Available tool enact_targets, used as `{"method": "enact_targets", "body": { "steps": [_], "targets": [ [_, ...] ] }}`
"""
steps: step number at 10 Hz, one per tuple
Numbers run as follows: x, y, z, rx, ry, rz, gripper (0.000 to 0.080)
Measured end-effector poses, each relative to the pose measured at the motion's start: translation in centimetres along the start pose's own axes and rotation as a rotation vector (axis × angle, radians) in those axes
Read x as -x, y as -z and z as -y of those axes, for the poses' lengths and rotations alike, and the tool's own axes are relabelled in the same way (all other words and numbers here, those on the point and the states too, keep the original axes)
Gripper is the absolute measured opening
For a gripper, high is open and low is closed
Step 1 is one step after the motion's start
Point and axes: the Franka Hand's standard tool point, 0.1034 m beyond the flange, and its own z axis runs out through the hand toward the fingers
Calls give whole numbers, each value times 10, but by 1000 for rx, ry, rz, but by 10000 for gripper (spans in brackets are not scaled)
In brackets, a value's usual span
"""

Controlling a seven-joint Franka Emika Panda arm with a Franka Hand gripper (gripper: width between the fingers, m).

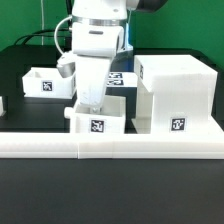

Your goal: Assemble drawer

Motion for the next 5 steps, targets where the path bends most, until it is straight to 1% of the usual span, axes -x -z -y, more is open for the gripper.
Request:
{"method": "enact_targets", "body": {
  "steps": [1,2,4,5],
  "targets": [
    [0,0,-1,-2,17,-3,41],
    [7,0,-1,-4,6,-2,41],
    [6,-1,0,-4,-3,-2,41],
    [2,-1,0,-5,-5,-5,41]
  ]
}}
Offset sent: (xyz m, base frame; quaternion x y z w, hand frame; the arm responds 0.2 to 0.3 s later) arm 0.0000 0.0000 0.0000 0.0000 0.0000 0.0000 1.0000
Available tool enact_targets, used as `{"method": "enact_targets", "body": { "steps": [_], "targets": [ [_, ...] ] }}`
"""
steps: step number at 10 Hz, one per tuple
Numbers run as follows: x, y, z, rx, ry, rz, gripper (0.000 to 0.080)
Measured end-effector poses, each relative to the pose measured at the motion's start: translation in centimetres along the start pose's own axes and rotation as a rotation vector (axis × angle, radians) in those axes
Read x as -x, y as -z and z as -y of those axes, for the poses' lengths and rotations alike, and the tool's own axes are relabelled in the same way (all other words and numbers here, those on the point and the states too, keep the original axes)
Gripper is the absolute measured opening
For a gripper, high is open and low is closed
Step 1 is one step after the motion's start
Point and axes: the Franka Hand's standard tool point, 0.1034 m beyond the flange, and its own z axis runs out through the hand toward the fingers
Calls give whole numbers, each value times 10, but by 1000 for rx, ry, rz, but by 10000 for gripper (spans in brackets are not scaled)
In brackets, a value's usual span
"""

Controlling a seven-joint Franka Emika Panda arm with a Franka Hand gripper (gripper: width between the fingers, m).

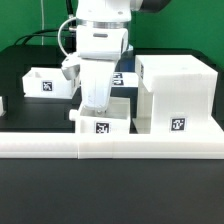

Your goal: Assemble drawer

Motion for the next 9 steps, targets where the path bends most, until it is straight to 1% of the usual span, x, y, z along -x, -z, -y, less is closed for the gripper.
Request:
{"method": "enact_targets", "body": {
  "steps": [1,7,8,9],
  "targets": [
    [-4,0,0,1,3,-3,41],
    [0,0,0,-5,-1,-4,41],
    [10,-1,0,-6,28,-12,41],
    [18,-1,-2,3,-10,-29,41]
  ]
}}
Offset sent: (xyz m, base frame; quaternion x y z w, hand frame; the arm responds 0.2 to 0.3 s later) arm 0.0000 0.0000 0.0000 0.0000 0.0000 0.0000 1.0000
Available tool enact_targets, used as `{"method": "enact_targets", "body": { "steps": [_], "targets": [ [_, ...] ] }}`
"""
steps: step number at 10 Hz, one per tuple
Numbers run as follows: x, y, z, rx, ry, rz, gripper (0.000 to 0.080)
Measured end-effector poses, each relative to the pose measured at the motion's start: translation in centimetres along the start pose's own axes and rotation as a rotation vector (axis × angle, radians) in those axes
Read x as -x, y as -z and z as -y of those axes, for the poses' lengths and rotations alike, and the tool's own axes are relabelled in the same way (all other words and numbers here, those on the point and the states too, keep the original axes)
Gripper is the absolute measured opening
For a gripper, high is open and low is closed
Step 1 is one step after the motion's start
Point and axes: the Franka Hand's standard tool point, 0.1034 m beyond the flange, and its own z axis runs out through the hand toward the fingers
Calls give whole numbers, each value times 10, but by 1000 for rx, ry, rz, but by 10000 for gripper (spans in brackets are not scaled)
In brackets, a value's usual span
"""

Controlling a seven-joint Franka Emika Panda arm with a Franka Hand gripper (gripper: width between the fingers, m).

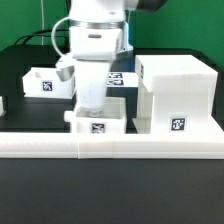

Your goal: Assemble drawer

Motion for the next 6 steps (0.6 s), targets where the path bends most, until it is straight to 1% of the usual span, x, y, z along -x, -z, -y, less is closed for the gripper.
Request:
{"method": "enact_targets", "body": {
  "steps": [1,2,3,4,6],
  "targets": [
    [-6,0,0,13,-16,-5,41],
    [-7,-1,1,9,-13,-5,41],
    [-6,0,0,13,-16,-5,41],
    [-7,0,-2,35,-15,-7,41],
    [-6,0,-2,32,-17,-7,41]
  ]
}}
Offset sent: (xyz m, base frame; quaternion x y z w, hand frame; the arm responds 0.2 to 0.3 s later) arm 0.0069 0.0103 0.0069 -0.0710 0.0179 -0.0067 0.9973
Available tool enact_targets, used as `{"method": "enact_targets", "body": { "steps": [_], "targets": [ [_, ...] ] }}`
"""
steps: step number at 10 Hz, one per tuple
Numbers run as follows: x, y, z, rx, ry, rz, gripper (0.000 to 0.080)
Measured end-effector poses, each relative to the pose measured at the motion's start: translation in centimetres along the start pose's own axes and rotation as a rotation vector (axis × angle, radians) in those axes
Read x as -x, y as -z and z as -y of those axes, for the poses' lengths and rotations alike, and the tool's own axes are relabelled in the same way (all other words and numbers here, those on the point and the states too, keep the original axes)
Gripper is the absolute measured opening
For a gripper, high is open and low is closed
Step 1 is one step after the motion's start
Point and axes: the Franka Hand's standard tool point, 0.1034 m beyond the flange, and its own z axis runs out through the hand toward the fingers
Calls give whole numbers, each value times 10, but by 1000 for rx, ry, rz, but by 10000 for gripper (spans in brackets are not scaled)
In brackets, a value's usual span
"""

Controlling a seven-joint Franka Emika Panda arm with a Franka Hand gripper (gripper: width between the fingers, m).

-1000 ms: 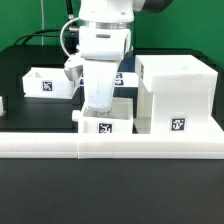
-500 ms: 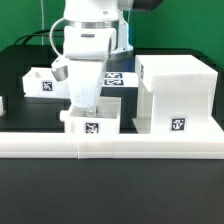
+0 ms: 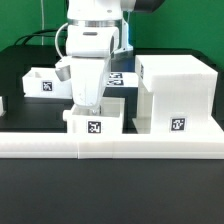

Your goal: Assemble drawer

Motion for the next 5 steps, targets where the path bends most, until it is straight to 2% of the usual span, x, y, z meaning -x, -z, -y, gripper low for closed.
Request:
{"method": "enact_targets", "body": {
  "steps": [1,2,3,5],
  "targets": [
    [-1,0,0,0,2,0,41],
    [-9,-1,-3,2,19,-2,41],
    [-14,0,-6,-6,28,-1,41],
    [-14,0,-6,-11,29,0,41]
  ]
}}
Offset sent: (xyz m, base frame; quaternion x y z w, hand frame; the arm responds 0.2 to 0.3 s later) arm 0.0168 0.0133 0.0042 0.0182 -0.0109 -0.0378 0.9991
